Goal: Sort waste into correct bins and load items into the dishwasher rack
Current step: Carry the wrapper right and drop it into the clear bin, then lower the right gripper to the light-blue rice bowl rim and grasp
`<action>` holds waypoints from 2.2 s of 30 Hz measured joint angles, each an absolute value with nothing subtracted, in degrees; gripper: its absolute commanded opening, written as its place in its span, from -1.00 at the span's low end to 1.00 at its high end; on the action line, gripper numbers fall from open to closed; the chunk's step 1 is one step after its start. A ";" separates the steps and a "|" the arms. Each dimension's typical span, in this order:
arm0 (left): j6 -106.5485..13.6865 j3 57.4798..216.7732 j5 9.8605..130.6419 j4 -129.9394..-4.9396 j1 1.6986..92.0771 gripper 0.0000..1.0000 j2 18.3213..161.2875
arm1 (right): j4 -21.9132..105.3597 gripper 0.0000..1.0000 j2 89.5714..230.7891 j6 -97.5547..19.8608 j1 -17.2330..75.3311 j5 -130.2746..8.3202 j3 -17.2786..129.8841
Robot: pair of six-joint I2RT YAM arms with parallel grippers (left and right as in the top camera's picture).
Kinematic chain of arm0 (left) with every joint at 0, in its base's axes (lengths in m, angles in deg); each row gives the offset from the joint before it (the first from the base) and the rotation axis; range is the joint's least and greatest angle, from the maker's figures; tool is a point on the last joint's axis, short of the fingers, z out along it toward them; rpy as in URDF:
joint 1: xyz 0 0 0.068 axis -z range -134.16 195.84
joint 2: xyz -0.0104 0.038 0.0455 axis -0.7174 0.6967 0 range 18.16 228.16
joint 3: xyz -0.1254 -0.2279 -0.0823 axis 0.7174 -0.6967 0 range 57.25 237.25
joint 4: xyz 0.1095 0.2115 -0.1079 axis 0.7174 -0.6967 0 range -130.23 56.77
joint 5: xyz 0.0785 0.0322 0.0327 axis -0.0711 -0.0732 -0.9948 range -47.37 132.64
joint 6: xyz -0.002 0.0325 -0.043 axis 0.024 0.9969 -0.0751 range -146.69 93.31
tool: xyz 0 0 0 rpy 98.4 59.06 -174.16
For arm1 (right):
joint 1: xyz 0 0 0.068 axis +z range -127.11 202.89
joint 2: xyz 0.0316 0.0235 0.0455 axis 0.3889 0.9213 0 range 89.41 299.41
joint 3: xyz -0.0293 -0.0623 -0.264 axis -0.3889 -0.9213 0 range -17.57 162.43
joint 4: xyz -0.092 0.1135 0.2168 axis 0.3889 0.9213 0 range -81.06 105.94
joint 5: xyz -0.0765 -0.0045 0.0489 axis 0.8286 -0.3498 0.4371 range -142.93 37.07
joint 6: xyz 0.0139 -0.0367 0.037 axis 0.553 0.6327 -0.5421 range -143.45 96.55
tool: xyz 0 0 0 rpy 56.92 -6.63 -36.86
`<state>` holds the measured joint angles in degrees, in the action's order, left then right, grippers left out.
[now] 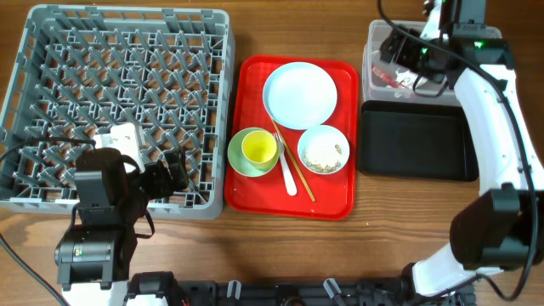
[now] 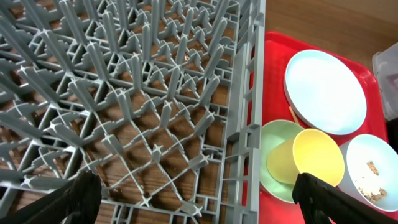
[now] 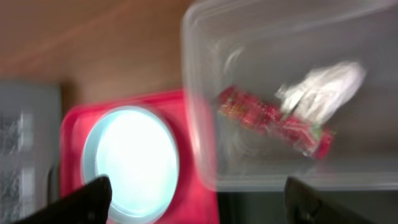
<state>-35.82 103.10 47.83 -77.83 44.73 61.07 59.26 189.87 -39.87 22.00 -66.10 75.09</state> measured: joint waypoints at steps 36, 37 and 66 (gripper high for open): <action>-35.82 103.18 47.83 -78.25 44.73 1.00 61.07 | 57.62 -0.48 192.95 -49.19 52.58 -54.80 58.19; -35.82 103.18 47.83 -78.23 44.73 1.00 61.07 | 56.84 -0.39 193.13 -49.40 52.58 -54.78 56.97; -35.80 103.18 47.83 -78.23 44.73 1.00 61.07 | 55.83 -0.91 192.98 -49.75 53.39 -51.83 58.72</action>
